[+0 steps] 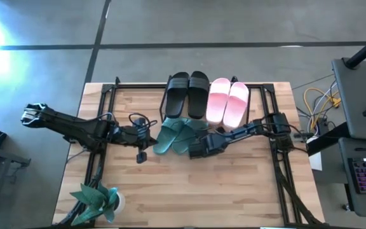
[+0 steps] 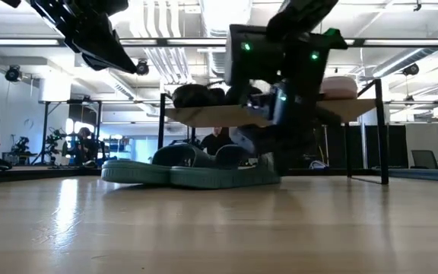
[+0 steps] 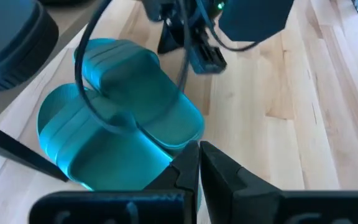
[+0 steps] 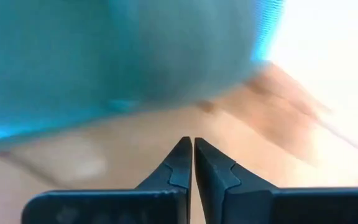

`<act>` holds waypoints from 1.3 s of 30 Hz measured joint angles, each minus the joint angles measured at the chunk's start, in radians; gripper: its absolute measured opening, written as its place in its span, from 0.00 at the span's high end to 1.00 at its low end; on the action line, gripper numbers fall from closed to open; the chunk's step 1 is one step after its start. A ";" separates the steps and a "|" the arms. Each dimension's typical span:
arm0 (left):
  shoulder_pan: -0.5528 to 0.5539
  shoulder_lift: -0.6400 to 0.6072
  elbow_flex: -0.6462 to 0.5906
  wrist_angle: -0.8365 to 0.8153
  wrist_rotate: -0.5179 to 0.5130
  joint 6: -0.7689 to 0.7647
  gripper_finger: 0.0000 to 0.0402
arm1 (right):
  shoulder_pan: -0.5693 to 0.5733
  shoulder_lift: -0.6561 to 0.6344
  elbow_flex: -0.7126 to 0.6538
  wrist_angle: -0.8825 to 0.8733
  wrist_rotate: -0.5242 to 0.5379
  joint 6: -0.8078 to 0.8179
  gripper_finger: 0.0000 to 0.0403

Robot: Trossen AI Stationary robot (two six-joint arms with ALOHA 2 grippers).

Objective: Pick and place slides into the shelf
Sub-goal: Put the green slipper under the shelf

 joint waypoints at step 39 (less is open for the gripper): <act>0.030 0.522 -0.152 0.529 0.045 0.092 1.00 | 0.039 0.059 0.118 0.463 -0.015 -0.268 0.97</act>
